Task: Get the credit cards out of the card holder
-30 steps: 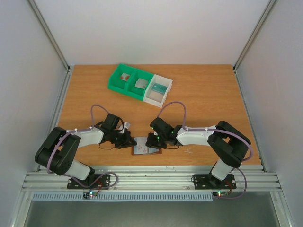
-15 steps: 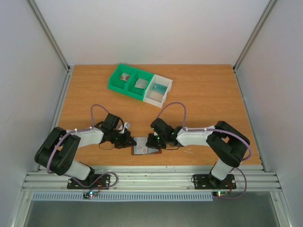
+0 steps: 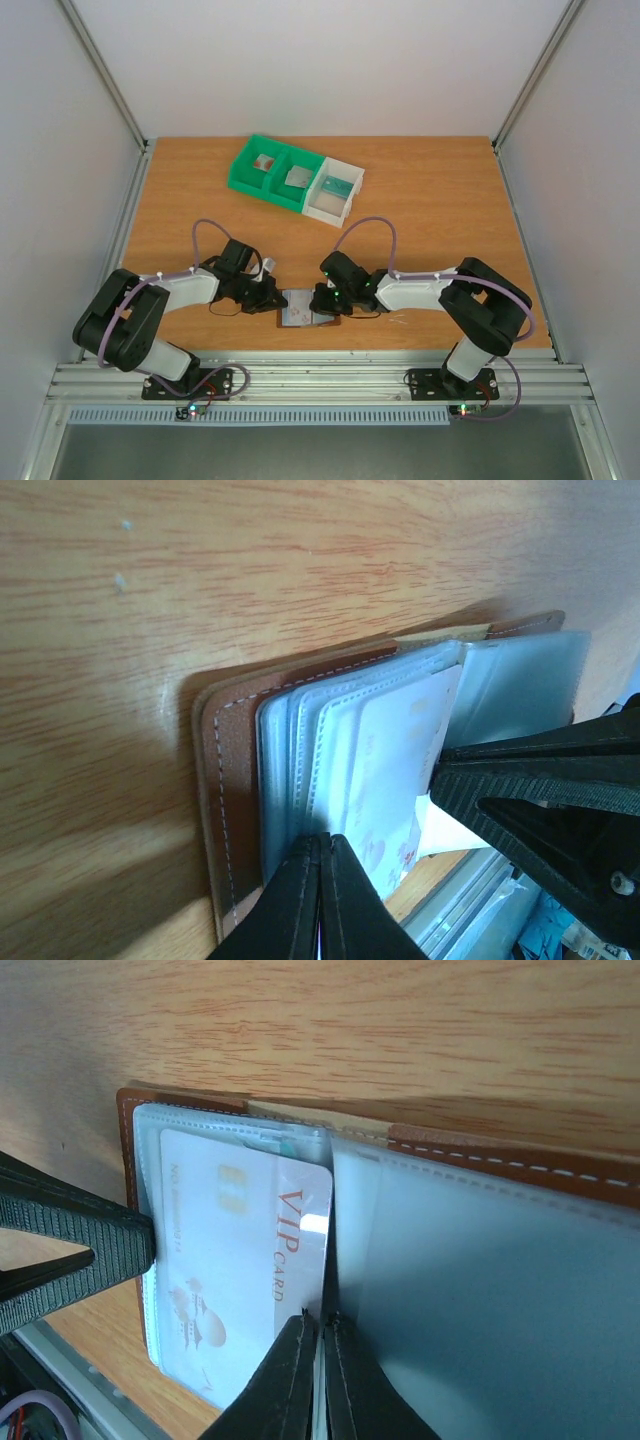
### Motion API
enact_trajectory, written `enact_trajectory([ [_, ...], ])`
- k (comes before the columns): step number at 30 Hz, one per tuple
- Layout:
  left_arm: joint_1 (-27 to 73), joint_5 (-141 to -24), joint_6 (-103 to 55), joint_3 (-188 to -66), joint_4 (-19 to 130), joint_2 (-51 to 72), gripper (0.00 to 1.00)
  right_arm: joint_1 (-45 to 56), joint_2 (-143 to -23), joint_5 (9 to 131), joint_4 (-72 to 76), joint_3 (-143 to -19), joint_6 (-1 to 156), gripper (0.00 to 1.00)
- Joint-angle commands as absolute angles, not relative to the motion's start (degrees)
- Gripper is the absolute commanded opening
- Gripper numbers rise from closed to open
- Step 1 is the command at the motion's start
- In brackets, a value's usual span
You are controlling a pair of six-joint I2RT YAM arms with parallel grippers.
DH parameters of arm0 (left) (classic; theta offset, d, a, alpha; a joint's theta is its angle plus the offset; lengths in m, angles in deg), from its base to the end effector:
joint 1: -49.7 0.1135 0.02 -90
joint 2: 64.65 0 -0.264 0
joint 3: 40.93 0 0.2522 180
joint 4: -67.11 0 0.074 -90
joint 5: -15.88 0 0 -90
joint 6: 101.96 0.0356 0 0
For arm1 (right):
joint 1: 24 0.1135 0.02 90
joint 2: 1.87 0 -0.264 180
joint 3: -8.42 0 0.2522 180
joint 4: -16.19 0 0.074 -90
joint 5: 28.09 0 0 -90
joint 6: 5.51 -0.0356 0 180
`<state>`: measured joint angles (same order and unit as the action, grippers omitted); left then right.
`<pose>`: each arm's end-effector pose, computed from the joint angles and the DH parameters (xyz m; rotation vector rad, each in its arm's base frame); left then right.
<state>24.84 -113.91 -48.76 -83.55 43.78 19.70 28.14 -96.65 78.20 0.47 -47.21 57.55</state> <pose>0.1945 -0.1152 0.1164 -0.0702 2.8853 -1.2201 0.1761 0.2428 0.1289 -0.7136 2.6275 0.8483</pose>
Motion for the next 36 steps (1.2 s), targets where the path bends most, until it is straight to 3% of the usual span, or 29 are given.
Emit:
enact_trajectory([
  [1, 24.57, -109.12, -47.21, -83.43, 40.34, 20.1, 0.03, 28.56, -96.09, 77.5, 1.0, -46.31, 57.79, 0.09],
  [5, 24.57, -109.12, -47.29, -83.34, 40.41, 20.47, 0.03, 28.56, -97.34, 78.76, 2.25, -46.55, 57.33, 0.16],
  [9, 24.57, -108.93, -47.29, -83.12, 40.47, 20.3, 0.03, 28.56, -98.37, 78.96, 4.21, -46.48, 57.12, 0.17],
  [14, 24.57, -108.85, -47.14, -82.99, 40.54, 20.74, 0.03, 28.55, -98.98, 78.77, 4.97, -46.23, 57.03, 0.14],
  [22, 24.57, -108.49, -47.27, -82.99, 40.45, 20.82, 0.03, 28.34, -97.25, 77.27, 4.76, -45.12, 57.3, 0.02],
  [36, 24.57, -107.77, -47.24, -82.57, 40.39, 20.81, 0.03, 27.64, -92.31, 75.76, 1.36, -43.83, 58.9, 0.01],
])
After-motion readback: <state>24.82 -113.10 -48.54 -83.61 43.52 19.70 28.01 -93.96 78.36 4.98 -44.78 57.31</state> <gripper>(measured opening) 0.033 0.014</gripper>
